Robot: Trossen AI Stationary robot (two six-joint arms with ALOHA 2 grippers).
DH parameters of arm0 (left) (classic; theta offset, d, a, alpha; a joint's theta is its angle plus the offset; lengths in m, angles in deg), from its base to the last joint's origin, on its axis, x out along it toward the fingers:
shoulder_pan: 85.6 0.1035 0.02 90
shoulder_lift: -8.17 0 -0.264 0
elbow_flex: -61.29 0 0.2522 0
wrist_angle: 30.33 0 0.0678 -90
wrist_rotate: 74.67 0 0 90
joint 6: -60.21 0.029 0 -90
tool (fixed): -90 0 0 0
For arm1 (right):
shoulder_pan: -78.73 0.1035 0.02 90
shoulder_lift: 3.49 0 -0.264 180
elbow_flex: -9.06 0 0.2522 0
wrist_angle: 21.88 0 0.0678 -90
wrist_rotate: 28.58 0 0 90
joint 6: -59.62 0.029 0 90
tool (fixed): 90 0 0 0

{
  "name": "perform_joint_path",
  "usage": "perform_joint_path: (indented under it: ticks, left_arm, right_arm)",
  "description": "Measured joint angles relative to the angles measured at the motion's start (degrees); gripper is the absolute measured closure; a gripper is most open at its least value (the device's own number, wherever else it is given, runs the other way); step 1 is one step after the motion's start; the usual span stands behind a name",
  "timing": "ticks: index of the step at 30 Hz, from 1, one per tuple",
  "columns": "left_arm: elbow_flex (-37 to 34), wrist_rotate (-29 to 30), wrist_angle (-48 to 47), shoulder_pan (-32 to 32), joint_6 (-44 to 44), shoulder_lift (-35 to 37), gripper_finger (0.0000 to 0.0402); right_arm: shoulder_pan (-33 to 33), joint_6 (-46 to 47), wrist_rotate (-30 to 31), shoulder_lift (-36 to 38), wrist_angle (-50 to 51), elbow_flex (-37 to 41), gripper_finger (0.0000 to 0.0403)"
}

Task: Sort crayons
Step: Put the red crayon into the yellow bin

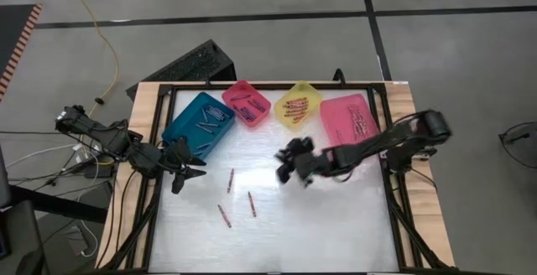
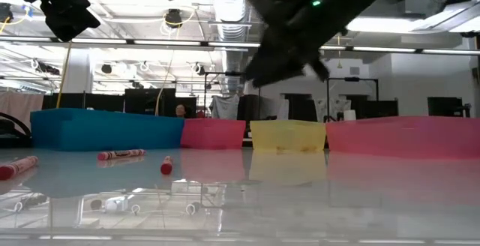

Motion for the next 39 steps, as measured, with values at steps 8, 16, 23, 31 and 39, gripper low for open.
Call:
perform_joint_path:
  ticks: [8, 16, 23, 31, 39]
  left_arm:
    - [0.00, 0.05, -0.02, 0.00, -0.85, 0.02, 0.0256]
    - [0.00, 0.07, 0.06, 0.00, -1.90, 0.00, 0.0256]
    - [0.00, 0.07, -0.01, -0.02, -3.34, 0.00, 0.0256]
    - [0.00, 0.04, -0.09, -0.02, -4.89, 0.01, 0.0256]
    - [0.00, 0.04, -0.23, -0.02, -5.92, 0.00, 0.0256]
  right_arm:
    - [4.91, 4.09, -0.03, -21.00, 14.18, -23.42, 0.0301]
    - [7.07, 6.72, -0.04, -36.06, 38.25, -48.59, 0.0301]
    - [8.68, 10.14, -1.23, -44.05, 49.02, -62.56, 0.0301]
    - [10.02, 16.52, -2.07, -44.97, 51.81, -62.97, 0.0301]
    - [10.28, 16.87, -3.18, -44.97, 51.32, -62.85, 0.0301]
